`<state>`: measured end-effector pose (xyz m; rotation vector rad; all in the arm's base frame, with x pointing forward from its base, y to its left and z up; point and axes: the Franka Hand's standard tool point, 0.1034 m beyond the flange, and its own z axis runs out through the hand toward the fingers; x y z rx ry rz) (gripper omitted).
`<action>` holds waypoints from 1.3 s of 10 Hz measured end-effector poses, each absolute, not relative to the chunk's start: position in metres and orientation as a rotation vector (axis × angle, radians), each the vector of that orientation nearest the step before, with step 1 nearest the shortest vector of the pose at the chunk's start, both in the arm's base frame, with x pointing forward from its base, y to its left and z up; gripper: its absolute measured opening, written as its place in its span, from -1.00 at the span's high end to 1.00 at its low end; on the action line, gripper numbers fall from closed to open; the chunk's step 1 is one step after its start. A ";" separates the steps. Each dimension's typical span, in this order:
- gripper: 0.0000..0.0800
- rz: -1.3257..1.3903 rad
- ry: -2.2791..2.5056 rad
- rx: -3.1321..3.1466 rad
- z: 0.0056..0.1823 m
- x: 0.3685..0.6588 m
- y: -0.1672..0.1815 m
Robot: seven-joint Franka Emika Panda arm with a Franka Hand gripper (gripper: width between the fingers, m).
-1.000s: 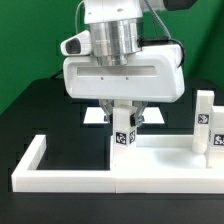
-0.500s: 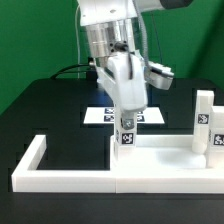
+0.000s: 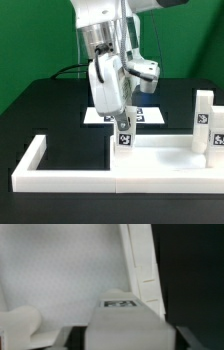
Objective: Assemble desk
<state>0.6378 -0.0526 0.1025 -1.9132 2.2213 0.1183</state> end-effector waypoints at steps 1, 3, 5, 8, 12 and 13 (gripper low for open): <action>-0.16 0.102 2.034 -2.113 0.103 0.637 -0.049; -0.46 0.056 1.638 -2.422 0.100 0.635 -0.050; -0.62 0.032 1.456 -2.537 0.100 0.635 -0.051; -0.62 -0.039 0.836 -2.874 0.102 0.636 -0.052; -0.57 -0.066 0.571 -2.952 0.102 0.636 -0.054; -0.11 -0.063 0.608 -2.943 0.102 0.636 -0.054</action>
Offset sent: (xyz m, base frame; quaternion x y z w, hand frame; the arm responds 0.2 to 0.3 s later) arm 0.0000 0.0000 0.0000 0.0000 0.0000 -0.1938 0.9810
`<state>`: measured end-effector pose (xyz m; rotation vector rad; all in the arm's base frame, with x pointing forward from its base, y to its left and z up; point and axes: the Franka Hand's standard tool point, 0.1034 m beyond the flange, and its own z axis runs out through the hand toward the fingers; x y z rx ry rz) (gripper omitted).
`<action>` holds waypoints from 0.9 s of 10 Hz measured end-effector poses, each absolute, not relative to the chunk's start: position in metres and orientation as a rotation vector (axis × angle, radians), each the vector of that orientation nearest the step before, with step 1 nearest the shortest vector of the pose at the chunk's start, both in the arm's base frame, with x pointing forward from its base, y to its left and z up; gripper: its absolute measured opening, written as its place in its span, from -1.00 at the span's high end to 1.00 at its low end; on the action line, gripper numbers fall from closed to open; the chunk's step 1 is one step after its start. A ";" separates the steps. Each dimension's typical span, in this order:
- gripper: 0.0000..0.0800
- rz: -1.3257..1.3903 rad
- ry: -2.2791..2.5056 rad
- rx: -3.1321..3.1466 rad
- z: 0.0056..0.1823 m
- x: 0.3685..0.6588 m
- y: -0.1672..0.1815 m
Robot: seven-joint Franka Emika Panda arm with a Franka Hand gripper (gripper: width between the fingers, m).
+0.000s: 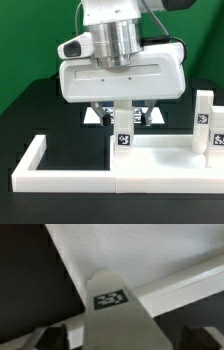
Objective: Assemble desk
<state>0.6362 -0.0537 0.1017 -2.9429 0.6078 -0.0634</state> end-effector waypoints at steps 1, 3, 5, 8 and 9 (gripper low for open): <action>0.25 -0.053 0.739 -2.912 0.101 0.636 -0.054; 0.25 -0.044 0.877 -2.875 0.101 0.635 -0.057; 0.25 -0.019 1.197 -2.758 0.102 0.636 -0.056; 0.27 0.096 1.847 -2.324 0.104 0.635 -0.051; 0.26 0.123 2.011 -2.163 0.105 0.637 -0.049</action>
Offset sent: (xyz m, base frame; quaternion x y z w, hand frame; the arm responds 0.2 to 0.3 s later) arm 0.0000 0.0000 0.0000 0.0000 0.0000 0.1938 0.9810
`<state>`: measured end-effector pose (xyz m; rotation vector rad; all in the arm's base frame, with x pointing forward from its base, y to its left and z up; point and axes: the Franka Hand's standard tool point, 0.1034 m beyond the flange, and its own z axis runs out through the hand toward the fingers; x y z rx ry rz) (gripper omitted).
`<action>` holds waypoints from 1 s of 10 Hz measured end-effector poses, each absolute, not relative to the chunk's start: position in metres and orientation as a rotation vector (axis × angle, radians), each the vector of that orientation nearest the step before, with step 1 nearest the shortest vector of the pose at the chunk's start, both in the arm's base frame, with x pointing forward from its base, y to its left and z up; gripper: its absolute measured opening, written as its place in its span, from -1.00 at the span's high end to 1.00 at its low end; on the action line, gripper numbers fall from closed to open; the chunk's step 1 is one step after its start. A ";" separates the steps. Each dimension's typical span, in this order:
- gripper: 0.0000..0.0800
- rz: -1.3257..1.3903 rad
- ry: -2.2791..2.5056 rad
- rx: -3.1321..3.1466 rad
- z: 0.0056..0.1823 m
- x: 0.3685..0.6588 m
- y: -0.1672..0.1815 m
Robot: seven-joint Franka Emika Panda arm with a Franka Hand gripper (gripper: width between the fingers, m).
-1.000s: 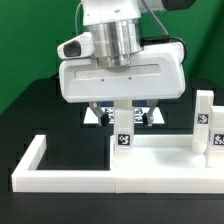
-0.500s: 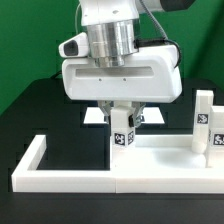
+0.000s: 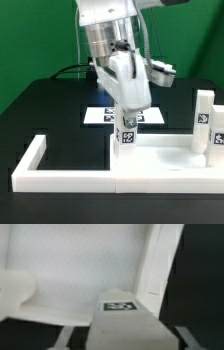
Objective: Assemble desk
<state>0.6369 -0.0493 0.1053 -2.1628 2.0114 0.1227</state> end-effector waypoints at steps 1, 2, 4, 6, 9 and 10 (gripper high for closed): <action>0.26 0.131 2.192 -1.940 0.105 0.639 -0.050; 0.26 0.129 2.299 -1.801 0.103 0.638 -0.053; 0.26 0.139 2.360 -1.731 0.101 0.637 -0.055; 0.24 0.144 2.382 -1.703 0.101 0.637 -0.055; -0.48 0.147 2.358 -1.721 0.109 0.639 -0.052; -0.58 0.125 2.336 -1.711 0.126 0.644 -0.052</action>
Offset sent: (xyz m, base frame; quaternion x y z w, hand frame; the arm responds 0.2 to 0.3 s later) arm 0.0014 0.0016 -0.0018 -0.0034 -0.0031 0.1390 0.9903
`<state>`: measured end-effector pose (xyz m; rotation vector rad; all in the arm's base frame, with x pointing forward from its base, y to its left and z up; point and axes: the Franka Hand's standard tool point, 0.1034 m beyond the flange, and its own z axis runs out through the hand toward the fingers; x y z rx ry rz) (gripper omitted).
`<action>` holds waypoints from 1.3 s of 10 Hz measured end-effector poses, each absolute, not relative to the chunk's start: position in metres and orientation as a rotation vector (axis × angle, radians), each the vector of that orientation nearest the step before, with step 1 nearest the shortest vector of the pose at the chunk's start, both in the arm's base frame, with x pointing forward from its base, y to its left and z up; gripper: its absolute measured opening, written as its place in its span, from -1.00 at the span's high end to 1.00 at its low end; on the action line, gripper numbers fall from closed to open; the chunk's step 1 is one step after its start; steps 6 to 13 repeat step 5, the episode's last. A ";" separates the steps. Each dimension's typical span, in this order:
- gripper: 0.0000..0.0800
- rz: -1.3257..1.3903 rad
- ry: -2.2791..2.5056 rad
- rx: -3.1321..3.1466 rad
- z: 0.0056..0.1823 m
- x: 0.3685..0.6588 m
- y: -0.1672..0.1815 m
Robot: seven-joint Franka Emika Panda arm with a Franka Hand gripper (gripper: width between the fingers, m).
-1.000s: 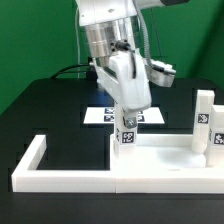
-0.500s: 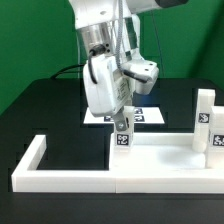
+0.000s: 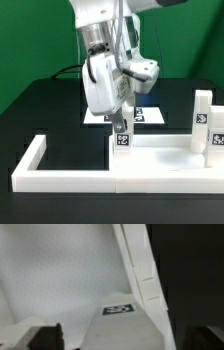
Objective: Assemble desk
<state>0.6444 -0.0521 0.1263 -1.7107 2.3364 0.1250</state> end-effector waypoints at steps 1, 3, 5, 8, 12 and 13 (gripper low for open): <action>-0.58 0.108 2.309 -1.699 0.149 0.650 -0.049; -0.62 0.123 2.282 -1.702 0.168 0.653 -0.043; -0.62 0.124 2.286 -1.705 0.164 0.652 -0.043; -0.62 0.124 2.286 -1.705 0.164 0.652 -0.043; -0.62 0.124 2.286 -1.705 0.164 0.652 -0.043; -0.62 0.124 2.286 -1.705 0.164 0.652 -0.043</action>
Offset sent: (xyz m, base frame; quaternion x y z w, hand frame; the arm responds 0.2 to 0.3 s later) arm 0.0000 0.0000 0.0000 0.0000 0.0000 0.0000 1.0000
